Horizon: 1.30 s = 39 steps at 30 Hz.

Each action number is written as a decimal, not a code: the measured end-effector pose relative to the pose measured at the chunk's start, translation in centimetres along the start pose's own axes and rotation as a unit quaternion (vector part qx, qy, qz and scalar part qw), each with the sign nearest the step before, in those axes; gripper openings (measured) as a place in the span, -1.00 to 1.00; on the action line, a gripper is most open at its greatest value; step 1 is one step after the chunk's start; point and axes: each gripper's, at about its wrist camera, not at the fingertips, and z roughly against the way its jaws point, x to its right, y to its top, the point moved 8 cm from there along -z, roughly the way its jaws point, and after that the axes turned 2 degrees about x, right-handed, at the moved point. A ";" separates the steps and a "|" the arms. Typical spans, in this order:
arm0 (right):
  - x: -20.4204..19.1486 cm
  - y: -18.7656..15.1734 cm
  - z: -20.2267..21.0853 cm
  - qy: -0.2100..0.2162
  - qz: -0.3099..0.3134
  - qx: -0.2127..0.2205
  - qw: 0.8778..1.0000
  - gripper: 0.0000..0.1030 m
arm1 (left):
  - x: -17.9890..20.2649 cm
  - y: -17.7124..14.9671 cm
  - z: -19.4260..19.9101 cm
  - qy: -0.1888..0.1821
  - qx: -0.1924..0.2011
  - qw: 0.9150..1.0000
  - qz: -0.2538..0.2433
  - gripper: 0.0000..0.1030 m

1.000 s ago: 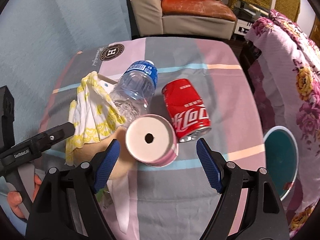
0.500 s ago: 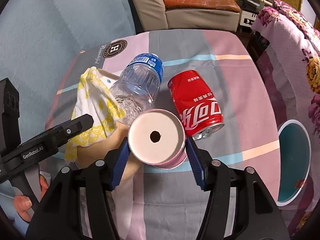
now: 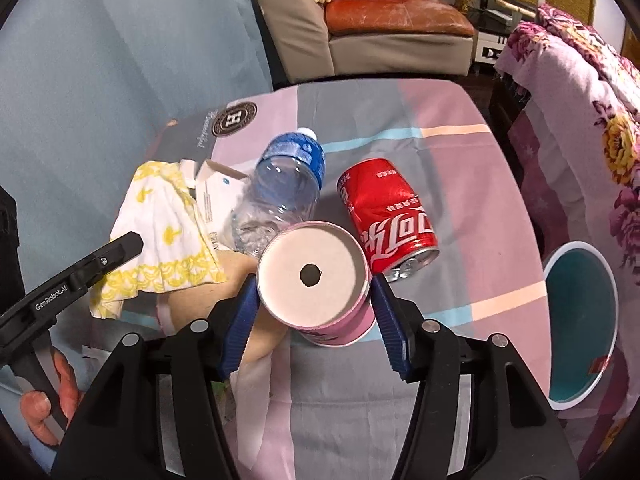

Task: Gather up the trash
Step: 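Grasp the pink paper cup with the right gripper while the left gripper grasps the diaper, then carry the pink cup and the diaper over the teal bin with both grippers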

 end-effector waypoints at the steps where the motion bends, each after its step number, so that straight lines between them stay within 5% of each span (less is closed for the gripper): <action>1: 0.1 0.0 0.4 0.002 -0.001 0.003 1.000 0.05 | 0.1 0.0 0.5 -0.004 0.002 1.000 -0.001 -0.85; 11: 2.3 0.7 5.2 0.009 -0.030 0.047 0.998 0.05 | 5.5 0.1 3.6 -0.049 0.019 0.997 -0.048 -0.85; 18: 7.6 1.0 9.0 -0.010 -0.079 0.085 0.993 0.05 | 12.1 -0.6 3.3 -0.089 0.006 0.991 -0.104 -0.85; 31: 23.6 -3.2 14.5 -0.089 -0.199 0.132 0.967 0.05 | 28.4 -6.6 -5.7 -0.155 -0.091 0.957 -0.228 -0.84; 39: 31.3 -6.3 15.1 -0.119 -0.251 0.130 0.952 0.05 | 34.9 -11.0 -11.3 -0.161 -0.146 0.938 -0.272 -0.84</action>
